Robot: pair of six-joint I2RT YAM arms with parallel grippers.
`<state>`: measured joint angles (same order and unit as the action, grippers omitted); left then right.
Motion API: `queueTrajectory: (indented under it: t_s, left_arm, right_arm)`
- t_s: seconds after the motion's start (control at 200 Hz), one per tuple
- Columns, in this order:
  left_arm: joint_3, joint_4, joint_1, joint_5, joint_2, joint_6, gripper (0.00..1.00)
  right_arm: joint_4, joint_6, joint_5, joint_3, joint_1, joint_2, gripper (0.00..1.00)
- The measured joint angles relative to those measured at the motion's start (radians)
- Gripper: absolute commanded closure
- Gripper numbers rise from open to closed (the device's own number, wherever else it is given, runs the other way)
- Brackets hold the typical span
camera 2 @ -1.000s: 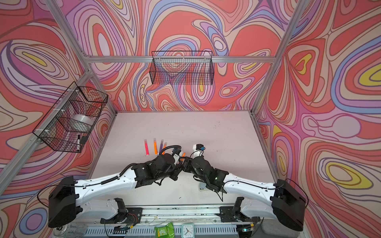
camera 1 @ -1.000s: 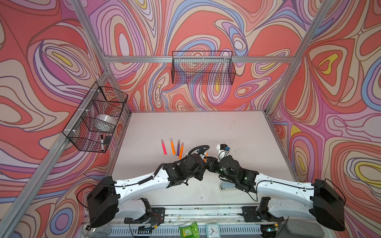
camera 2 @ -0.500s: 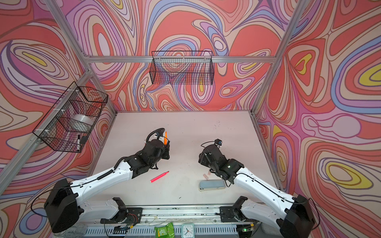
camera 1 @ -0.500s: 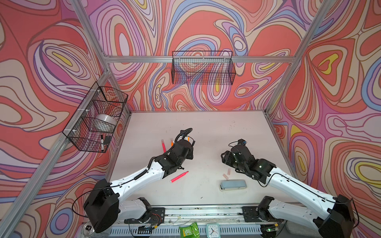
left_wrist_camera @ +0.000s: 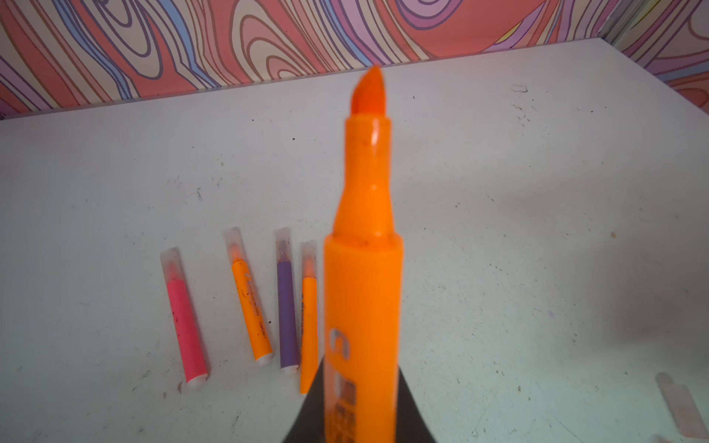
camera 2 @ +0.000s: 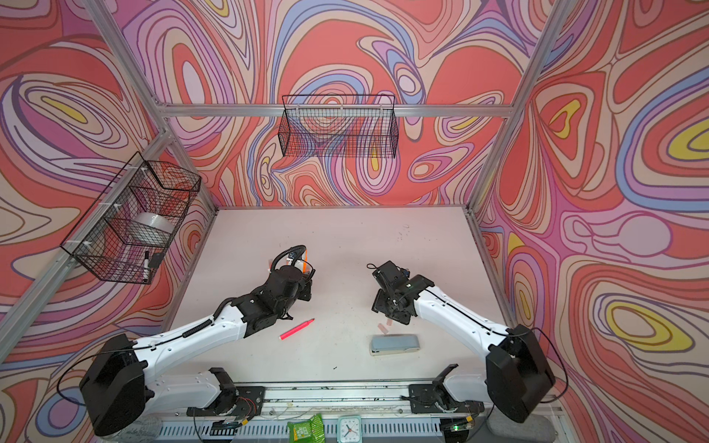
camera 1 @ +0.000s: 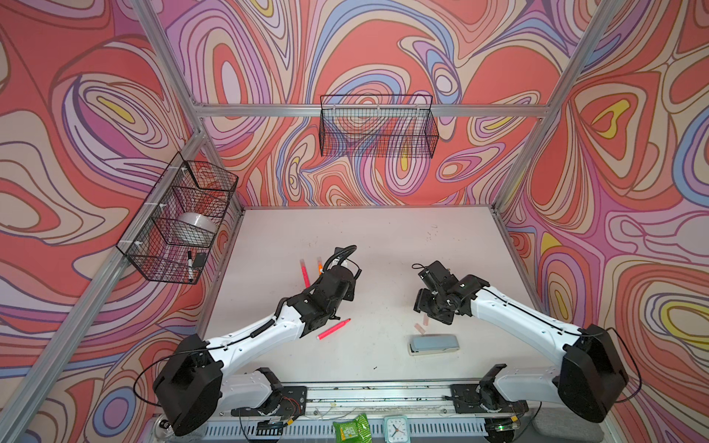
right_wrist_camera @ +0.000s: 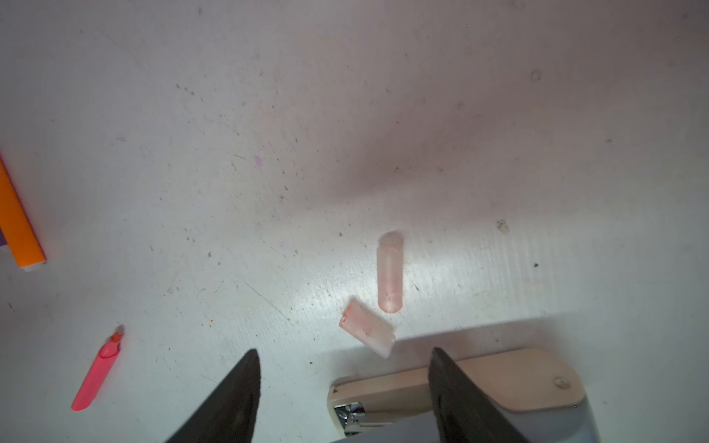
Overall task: Insert the pens into the pen caps
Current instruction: 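Draw the right gripper back from the marker toward the loose caps, then lower the open right gripper over a pale-pink cap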
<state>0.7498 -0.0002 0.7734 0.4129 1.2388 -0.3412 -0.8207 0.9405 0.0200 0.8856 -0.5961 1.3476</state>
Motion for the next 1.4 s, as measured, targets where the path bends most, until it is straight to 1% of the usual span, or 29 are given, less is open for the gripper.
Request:
queueTrajectory:
  t_s: [0.185,0.381,0.481,0.556,0.806,1.061,1.232,1.397]
  left_arm:
    - [-0.002,0.014,0.0,0.02,-0.015,-0.001,1.0]
    - [-0.006,0.014,0.0,0.031,-0.015,-0.001,1.0]
    - [-0.006,0.014,0.0,0.034,-0.015,0.0,1.0]
    - [-0.006,0.014,0.0,0.035,-0.015,0.0,1.0]
    - [-0.006,0.014,0.0,0.041,-0.015,0.0,1.0]
    - [-0.006,0.013,0.0,0.042,-0.016,0.0,1.0]
    - [-0.006,0.013,0.0,0.043,-0.026,0.0,1.0]
    - [-0.006,0.013,0.0,0.044,-0.032,0.0,1.0]
  right_arm:
    - [0.019,0.006,-0.038,-0.001,0.0,0.097,0.29]
    - [0.059,0.006,-0.059,-0.003,0.0,0.166,0.29]
    - [0.075,0.006,-0.07,-0.003,0.0,0.2,0.28]
    - [0.085,0.003,-0.082,-0.003,0.0,0.216,0.26]
    - [0.128,0.006,-0.15,-0.003,-0.006,0.233,0.25]
    - [0.156,0.022,-0.206,0.058,-0.072,0.279,0.25]
    - [0.138,0.018,-0.192,0.119,-0.095,0.295,0.25]
    - [0.031,0.007,-0.099,0.163,-0.096,0.284,0.23]
